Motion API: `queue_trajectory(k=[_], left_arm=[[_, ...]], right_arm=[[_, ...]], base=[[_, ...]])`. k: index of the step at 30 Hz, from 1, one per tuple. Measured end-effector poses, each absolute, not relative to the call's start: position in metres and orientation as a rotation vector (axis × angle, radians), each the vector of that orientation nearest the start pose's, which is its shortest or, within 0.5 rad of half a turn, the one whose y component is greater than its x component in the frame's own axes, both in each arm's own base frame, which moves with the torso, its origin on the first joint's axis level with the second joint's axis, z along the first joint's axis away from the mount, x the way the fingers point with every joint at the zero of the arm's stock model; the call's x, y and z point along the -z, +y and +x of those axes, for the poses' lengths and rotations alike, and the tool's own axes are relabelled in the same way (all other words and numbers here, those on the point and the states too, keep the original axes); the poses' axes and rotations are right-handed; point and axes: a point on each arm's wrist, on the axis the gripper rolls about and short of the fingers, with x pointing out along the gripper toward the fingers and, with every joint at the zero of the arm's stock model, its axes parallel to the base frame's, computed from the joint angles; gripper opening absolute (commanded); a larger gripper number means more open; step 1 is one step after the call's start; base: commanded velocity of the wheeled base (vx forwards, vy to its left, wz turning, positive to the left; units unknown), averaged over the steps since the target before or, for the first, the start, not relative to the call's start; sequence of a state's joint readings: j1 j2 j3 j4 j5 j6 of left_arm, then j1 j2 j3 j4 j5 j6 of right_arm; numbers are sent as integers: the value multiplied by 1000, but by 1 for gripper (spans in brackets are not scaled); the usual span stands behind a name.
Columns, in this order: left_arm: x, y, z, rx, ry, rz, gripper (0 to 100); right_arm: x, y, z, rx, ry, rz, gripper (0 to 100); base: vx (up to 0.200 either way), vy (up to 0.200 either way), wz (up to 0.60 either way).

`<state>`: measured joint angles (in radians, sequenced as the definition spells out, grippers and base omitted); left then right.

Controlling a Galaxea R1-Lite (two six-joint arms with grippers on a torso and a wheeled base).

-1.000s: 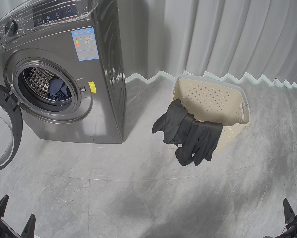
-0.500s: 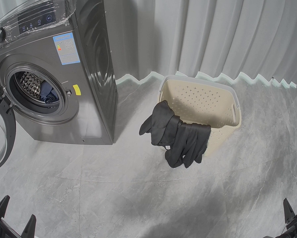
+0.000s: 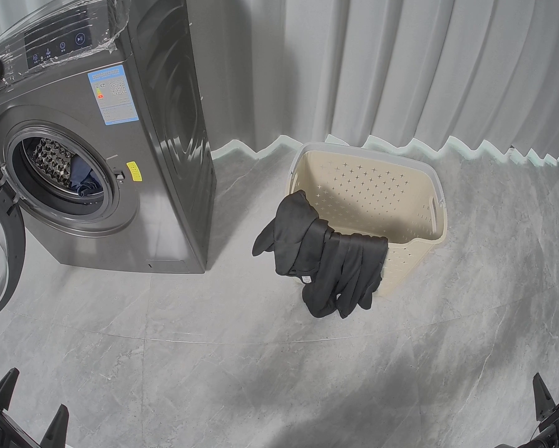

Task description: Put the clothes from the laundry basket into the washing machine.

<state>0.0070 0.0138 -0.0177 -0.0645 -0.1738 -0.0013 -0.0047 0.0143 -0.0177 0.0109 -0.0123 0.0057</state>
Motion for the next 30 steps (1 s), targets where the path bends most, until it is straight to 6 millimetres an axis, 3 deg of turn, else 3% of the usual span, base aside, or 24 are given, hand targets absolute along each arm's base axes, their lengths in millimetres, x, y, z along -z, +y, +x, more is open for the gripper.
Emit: queue_trajectory(k=[4,13,19,30], left_arm=[[-87,-4,-24,171,-67,3,100],[-87,-4,-24,173,-66,-5,100],[-87,-4,-24,174,-64,-8,100],[-86,-4,-23,172,-57,-11,100]], right_arm=[[-80,0,-23,16,7,3,100],[-81,0,-23,20,-1,3,100],[-81,0,-23,22,-2,6,100],[-81,0,-23,24,-1,6,100]], base=[[0,0,0],[200,0,0],[0,0,0],[0,-200,0]])
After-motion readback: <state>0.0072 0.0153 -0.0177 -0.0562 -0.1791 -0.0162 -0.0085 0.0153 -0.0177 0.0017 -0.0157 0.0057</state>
